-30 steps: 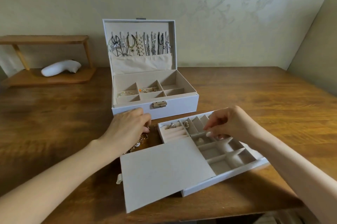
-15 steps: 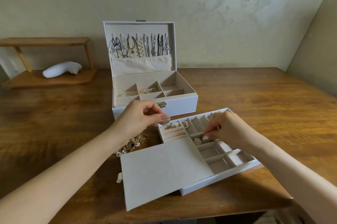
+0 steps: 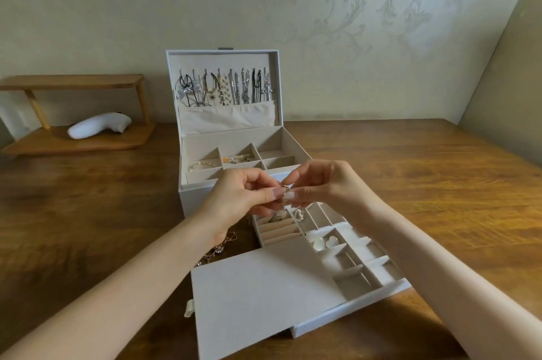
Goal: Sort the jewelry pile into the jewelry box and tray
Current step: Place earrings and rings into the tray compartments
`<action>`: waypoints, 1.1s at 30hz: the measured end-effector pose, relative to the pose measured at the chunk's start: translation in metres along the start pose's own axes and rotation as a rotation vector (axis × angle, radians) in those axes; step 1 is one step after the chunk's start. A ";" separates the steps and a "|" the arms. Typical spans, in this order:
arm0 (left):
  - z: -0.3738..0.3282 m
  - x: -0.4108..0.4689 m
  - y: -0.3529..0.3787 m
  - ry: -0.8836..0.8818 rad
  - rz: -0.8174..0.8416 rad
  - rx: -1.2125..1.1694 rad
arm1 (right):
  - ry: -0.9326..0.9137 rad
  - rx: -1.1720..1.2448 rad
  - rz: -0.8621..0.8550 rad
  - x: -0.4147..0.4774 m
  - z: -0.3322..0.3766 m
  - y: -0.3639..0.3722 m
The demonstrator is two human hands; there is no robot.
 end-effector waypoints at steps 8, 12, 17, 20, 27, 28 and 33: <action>0.008 0.005 -0.007 0.030 0.049 -0.044 | 0.051 0.120 0.012 0.008 -0.010 0.005; 0.008 0.002 -0.001 0.139 0.060 -0.025 | 0.128 0.221 0.030 0.009 -0.014 0.006; 0.007 0.001 -0.002 0.309 -0.018 -0.002 | 0.144 0.241 -0.007 0.008 -0.018 0.005; 0.006 -0.001 0.000 0.345 0.009 0.025 | 0.159 0.307 0.029 0.007 -0.019 0.006; 0.004 -0.002 0.004 0.151 0.172 -0.195 | 0.132 0.311 0.030 0.008 -0.018 0.004; 0.004 -0.002 0.005 0.123 0.193 -0.225 | 0.147 0.322 0.030 0.009 -0.019 0.003; 0.006 0.000 0.004 0.121 0.222 -0.205 | 0.197 0.454 0.051 0.009 -0.015 0.001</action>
Point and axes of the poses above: each hand's wrist, its own x-axis towards the middle knuckle, its own y-axis out of the palm, z = x × y, the point moved 4 cm from there along x, towards the middle knuckle, and after that the axes turned 14 degrees about -z, right-handed, at the moved point
